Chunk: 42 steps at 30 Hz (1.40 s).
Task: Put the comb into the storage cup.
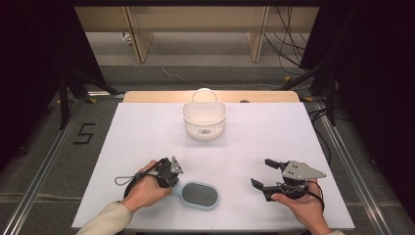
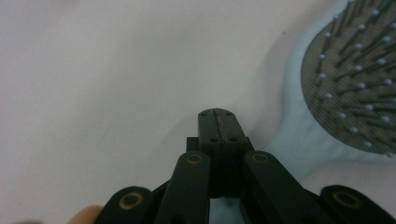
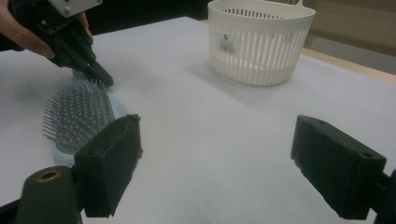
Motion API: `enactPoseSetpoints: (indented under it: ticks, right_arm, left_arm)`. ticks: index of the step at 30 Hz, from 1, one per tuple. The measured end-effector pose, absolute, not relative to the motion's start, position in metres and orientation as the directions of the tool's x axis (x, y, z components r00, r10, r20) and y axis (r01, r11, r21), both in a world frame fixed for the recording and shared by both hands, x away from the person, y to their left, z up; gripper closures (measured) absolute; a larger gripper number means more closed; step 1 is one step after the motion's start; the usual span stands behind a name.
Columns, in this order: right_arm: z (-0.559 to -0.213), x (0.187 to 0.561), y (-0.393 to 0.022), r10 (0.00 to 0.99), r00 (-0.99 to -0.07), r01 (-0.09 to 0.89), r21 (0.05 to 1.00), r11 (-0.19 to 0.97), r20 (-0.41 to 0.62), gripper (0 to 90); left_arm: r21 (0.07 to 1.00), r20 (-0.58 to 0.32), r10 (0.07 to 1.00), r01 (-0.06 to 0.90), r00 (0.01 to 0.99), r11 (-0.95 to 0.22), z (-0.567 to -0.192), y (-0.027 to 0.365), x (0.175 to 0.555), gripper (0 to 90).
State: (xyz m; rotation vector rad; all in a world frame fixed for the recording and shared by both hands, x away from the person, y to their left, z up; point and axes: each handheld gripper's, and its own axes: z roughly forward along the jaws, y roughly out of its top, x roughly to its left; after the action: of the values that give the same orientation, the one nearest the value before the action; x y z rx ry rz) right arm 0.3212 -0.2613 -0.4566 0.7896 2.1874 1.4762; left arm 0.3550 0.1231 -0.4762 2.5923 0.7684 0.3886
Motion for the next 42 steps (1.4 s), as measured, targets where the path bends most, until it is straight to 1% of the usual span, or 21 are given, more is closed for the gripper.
enactPoseSetpoints:
  ticks: [11,16,28,36,42]
  right_arm:
    - [-0.456,0.321,-0.262,0.641,-0.768,0.236,0.930,0.281,0.001,18.3]
    - [-0.456,0.321,-0.263,0.644,-0.765,0.234,0.932,0.278,0.000,18.2]
    - [-0.456,0.321,-0.263,0.644,-0.765,0.231,0.932,0.278,-0.003,18.2]
    - [-0.455,0.321,-0.263,0.643,-0.766,0.230,0.932,0.279,-0.003,18.2]
    - [-0.455,0.321,-0.263,0.643,-0.766,0.230,0.932,0.280,-0.004,18.2]
  left_arm:
    - [0.462,0.141,0.561,0.447,0.816,-0.766,-0.477,0.135,0.332,90.0]
    - [0.465,0.122,0.560,0.451,0.820,-0.762,-0.477,0.138,0.326,90.0]
    - [0.467,0.120,0.537,0.429,0.835,-0.773,-0.477,0.143,0.307,90.0]
    - [0.465,0.113,0.533,0.430,0.839,-0.774,-0.477,0.144,0.305,89.9]
    - [0.479,0.088,0.549,0.448,0.831,-0.755,-0.478,0.145,0.306,89.8]
